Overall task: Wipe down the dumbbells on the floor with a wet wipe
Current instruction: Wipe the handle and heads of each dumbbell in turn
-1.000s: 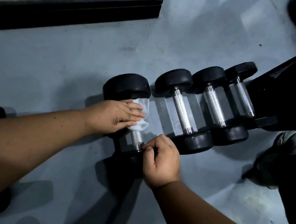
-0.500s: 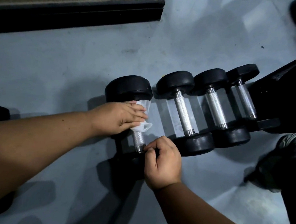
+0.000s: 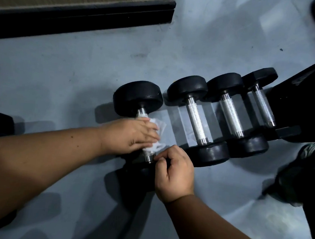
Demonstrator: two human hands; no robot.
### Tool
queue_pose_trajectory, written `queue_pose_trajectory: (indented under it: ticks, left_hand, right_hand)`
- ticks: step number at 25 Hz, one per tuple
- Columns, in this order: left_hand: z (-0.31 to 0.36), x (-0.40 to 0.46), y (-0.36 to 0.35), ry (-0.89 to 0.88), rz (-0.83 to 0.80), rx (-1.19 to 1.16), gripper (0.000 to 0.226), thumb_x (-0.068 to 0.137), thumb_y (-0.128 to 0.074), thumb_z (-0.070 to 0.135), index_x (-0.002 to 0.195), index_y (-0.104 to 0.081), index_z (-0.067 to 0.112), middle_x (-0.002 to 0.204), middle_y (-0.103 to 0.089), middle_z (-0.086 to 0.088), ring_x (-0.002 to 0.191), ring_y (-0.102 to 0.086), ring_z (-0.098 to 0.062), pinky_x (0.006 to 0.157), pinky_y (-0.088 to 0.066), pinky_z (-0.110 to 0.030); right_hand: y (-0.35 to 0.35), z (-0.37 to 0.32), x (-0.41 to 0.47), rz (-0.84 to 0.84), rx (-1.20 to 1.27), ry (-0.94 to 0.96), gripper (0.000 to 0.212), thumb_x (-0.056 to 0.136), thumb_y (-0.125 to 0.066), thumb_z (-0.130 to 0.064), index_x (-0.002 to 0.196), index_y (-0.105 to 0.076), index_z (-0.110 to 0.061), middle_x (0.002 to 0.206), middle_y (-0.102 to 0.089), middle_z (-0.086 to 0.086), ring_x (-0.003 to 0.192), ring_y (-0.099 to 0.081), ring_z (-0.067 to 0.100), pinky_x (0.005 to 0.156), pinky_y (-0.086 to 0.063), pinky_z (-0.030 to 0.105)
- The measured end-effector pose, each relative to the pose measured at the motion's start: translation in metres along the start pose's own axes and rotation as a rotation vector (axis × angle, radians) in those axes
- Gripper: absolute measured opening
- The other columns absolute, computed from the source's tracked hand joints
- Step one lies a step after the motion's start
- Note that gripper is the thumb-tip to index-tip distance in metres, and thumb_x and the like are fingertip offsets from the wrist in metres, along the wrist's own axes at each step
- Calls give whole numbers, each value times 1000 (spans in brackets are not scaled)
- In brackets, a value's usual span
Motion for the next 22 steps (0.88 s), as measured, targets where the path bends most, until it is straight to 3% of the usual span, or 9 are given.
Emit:
queue_pose_trajectory:
  ticks: [6, 12, 18, 22]
  left_hand:
    - [1, -1, 4, 141, 147, 0, 35, 99, -52, 29, 115, -76, 11, 124, -71, 0, 128, -54, -17, 117, -29, -34]
    - [24, -9, -12, -69, 0, -4, 36, 103, -48, 29, 123, -73, 13, 135, -65, 0, 135, -49, -17, 122, -24, -32]
    - [-10, -1, 4, 160, 115, -36, 44, 105, -43, 38, 122, -73, 10, 133, -66, -1, 136, -49, -20, 119, -29, -33]
    - [32, -5, -20, 73, 49, -16, 37, 103, -46, 33, 124, -73, 18, 134, -66, 6, 137, -47, -16, 121, -24, -36]
  right_hand:
    - [1, 0, 0, -3, 0, -5, 23, 80, -44, -27, 69, -61, -16, 73, -58, -6, 73, -58, 17, 67, -50, 41]
    - [3, 6, 2, -10, 52, -21, 24, 80, -43, -26, 70, -62, -14, 75, -61, -5, 75, -60, 16, 68, -50, 41]
    - [6, 6, 3, 5, 90, -23, 25, 80, -43, -25, 69, -62, -15, 73, -60, -8, 74, -60, 12, 69, -50, 35]
    - [7, 11, 5, 13, 142, -59, 27, 80, -42, -25, 69, -64, -15, 73, -63, -7, 74, -61, 11, 71, -51, 34]
Point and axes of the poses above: each hand's wrist, its own x-axis towards the middle knuckle, its own y-axis out of the back of the hand, z = x × y, the point moved 3 cm from there along x, towards the middle knuckle
